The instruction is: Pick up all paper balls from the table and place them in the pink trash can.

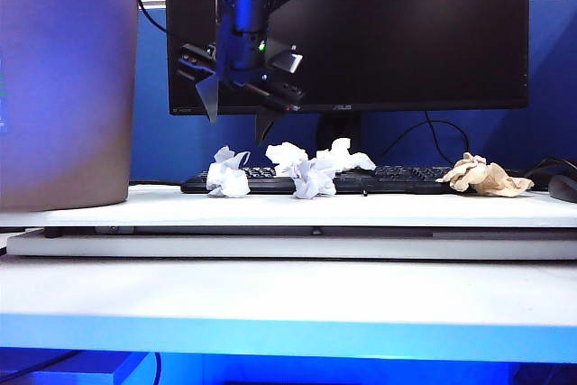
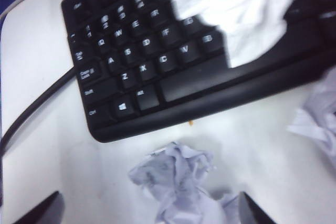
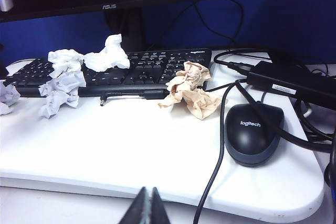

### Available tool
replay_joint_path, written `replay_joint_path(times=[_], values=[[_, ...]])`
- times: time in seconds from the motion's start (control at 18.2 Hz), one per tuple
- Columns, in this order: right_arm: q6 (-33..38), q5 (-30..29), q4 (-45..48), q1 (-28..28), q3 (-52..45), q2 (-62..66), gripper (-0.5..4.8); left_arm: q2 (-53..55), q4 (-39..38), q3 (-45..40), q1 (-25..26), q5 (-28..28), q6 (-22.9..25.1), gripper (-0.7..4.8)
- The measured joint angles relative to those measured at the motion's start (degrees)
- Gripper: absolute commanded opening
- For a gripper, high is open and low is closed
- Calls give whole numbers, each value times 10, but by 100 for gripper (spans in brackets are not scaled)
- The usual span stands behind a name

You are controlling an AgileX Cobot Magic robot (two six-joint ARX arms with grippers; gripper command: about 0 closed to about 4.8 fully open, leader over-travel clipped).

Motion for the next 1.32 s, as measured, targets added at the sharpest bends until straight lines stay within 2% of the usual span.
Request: replay_joint_path(times=[0.27, 0.66, 0.71, 0.77, 0.82, 0.88, 1.1, 1.32], values=[[0, 0, -2, 0, 0, 0, -4, 26, -6, 0, 6, 23, -1, 436], [0, 0, -3, 0, 0, 0, -4, 53, -26, 0, 7, 21, -2, 425], [0, 0, -3, 0, 0, 0, -4, 53, -24, 0, 8, 21, -2, 400], [0, 0, -3, 0, 0, 0, -4, 53, -23, 0, 9, 21, -2, 296], [0, 0, -3, 0, 0, 0, -4, 53, -23, 0, 10, 21, -2, 141], [0, 0, -3, 0, 0, 0, -4, 53, -23, 0, 10, 21, -2, 46], [0, 0, -3, 0, 0, 0, -4, 53, -19, 0, 11, 21, 7, -6], [0, 0, -3, 0, 0, 0, -4, 53, -17, 3, 11, 57, 36, -6]])
